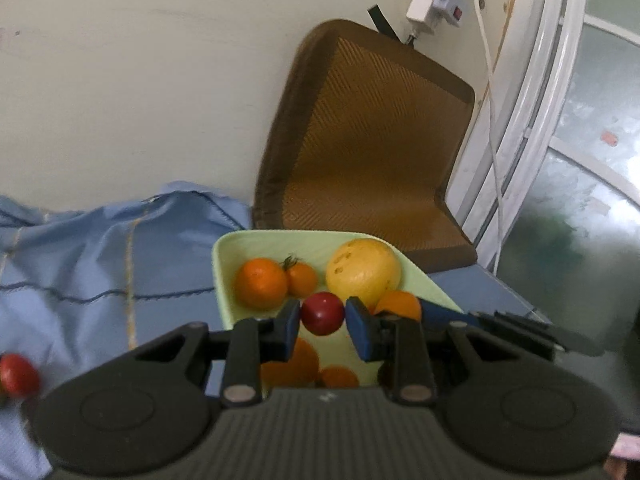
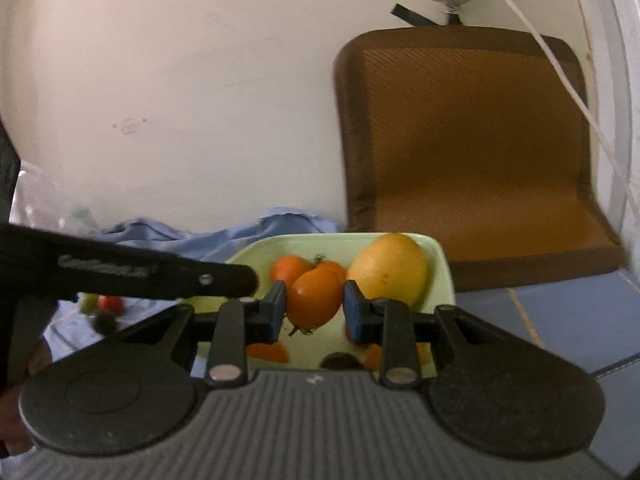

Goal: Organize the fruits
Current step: 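Release the red and orange tomatoes into the basin from both grippers, then move both grippers back to the last tomatoes on the cloth, then grasp a green tomato with the left gripper while the right gripper grasps a dark tomato, then carry both tomatoes over the green basin and open both grippers, then move both open grippers back to the last two tomatoes, then grasp the dark tomato with the left gripper while the right gripper grasps the red tomato, then carry both tomatoes into the green basin and open both grippers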

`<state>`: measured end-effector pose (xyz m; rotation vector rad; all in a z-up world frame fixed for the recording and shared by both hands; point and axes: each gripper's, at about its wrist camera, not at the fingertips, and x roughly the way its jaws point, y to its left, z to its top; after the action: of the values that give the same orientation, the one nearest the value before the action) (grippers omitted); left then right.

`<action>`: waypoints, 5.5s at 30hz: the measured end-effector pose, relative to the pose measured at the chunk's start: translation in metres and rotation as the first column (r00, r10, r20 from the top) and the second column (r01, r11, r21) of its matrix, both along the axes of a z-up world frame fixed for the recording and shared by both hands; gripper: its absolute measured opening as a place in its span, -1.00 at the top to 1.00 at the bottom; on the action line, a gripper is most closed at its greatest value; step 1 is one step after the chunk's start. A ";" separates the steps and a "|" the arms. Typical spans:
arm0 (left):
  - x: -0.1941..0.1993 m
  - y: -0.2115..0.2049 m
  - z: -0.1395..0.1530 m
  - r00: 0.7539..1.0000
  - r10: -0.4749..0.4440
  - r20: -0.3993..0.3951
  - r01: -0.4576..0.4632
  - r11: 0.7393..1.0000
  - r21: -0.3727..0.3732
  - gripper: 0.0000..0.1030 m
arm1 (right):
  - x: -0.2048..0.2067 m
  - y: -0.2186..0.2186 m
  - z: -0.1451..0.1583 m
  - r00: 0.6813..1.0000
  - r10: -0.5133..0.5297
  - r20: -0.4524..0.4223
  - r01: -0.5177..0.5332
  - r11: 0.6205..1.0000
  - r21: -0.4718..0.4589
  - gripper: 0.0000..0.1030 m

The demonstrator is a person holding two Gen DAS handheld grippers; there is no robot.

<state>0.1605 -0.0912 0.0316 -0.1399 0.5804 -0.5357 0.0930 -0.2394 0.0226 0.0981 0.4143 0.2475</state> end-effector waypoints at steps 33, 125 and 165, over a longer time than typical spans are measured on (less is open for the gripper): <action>-0.080 0.255 -0.016 0.895 0.416 -0.160 -0.434 0.896 -0.095 -0.04 | -0.034 0.105 0.011 0.902 0.420 -0.096 -0.419 0.907 0.035 0.03; -0.074 0.255 -0.026 0.851 0.495 -0.173 -0.515 0.852 -0.096 0.09 | -0.033 0.067 0.019 0.955 0.298 0.009 -0.298 0.952 0.070 0.20; -0.074 0.167 -0.034 0.929 0.119 -0.350 -0.262 0.880 -0.397 0.53 | -0.049 0.097 -0.005 0.912 0.370 -0.176 -0.380 0.925 -0.027 0.40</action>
<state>0.0864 0.0762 -0.0029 -0.7194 0.7421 -0.4428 0.0435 -0.1426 0.0174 -0.0222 0.6087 0.6096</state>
